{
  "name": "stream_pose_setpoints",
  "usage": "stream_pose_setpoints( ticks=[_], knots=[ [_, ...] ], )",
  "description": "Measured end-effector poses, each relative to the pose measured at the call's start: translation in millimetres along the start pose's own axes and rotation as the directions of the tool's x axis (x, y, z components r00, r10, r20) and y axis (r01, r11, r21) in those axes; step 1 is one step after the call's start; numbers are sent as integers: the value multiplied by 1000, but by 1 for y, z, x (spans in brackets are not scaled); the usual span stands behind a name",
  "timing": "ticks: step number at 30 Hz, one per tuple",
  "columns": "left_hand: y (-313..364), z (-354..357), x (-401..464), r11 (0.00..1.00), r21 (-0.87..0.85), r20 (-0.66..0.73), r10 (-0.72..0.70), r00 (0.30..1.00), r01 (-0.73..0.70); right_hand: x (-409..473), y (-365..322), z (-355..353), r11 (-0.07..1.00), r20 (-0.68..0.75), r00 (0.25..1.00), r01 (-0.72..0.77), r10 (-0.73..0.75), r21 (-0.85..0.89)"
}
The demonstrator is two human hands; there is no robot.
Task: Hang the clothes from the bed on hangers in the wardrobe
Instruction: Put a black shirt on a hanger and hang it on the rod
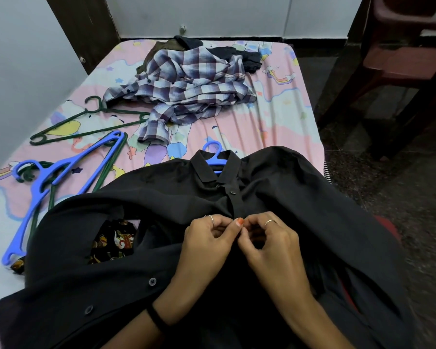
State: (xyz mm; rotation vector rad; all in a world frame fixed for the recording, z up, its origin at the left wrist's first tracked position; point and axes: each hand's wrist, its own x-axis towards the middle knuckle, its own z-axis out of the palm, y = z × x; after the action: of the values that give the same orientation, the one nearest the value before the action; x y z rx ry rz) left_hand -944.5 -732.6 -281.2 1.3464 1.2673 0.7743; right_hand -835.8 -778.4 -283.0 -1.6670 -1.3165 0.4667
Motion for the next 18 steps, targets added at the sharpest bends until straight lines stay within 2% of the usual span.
stream_pose_setpoints(
  ticks=[4, 6, 8, 9, 11, 13, 15, 16, 18],
  knots=[
    [-1, -1, 3, 1000, 3, -12, 21, 1000, -21, 2, -2, -2, 997, -16, 999, -38, 39, 64],
    [-1, -3, 5, 999, -10, -9, 35, 999, -35, 5, -5, -3, 980, 14, 991, -133, 133, 148],
    [0, -6, 7, 999, -35, 2, 41, 999, -41, 12, -5, -5, 921, 99, 957, -289, 272, 262],
    [2, -7, 8, 998, -47, 8, 42, 999, -41, 17, -5, -7, 864, 163, 930, -367, 330, 345],
    [6, -9, 12, 996, -78, 26, 41, 999, -39, 27, -7, -11, 676, 328, 855, -519, 402, 524],
    [12, -13, 18, 995, -92, 48, 49, 998, -44, 39, -9, -15, 519, 463, 784, -620, 413, 588],
    [20, -18, 28, 996, -67, 78, 57, 995, -52, 51, -10, -16, 543, 486, 782, -622, 391, 564],
    [24, -21, 34, 997, -49, 96, 61, 994, -56, 57, -10, -17, 607, 446, 812, -580, 376, 544],
    [32, -25, 48, 998, -11, 122, 64, 990, -63, 66, -13, -20, 836, 255, 918, -384, 303, 391]
  ],
)
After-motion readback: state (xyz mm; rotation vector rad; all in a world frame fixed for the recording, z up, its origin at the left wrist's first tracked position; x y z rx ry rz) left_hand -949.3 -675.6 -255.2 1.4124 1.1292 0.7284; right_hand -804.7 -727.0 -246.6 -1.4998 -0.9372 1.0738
